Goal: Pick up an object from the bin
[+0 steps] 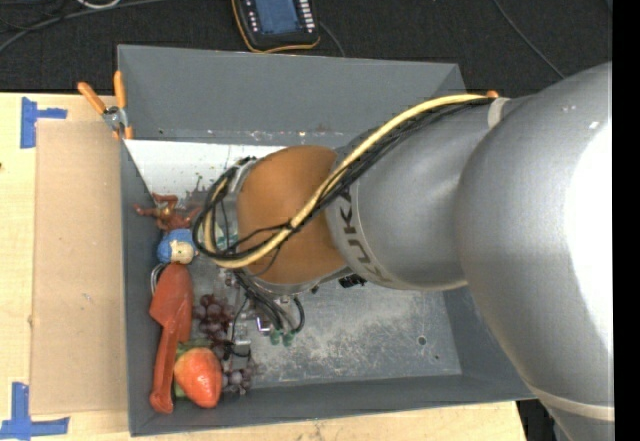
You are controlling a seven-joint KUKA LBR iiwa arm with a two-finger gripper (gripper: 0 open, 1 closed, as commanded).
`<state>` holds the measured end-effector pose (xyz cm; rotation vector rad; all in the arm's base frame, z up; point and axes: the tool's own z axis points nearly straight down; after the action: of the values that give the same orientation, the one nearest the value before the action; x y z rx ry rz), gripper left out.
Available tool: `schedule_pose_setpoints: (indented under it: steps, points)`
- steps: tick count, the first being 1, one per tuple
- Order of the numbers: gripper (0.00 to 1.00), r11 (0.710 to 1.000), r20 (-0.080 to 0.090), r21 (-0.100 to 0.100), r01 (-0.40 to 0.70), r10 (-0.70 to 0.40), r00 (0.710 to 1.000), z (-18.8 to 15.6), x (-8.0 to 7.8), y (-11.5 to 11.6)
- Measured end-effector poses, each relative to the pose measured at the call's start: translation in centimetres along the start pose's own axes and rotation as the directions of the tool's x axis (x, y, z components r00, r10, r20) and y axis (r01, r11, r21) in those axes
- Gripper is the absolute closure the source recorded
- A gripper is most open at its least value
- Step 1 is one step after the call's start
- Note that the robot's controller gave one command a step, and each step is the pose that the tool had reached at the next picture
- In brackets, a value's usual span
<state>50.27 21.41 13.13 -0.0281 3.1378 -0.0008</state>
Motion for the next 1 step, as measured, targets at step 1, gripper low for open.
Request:
schedule_pose_setpoints:
  steps: [1]
  points:
    - [0.00, 0.906, -0.012, 0.006, -0.423, 0.423, 0.906, 3.21, 1.02, -1.04]
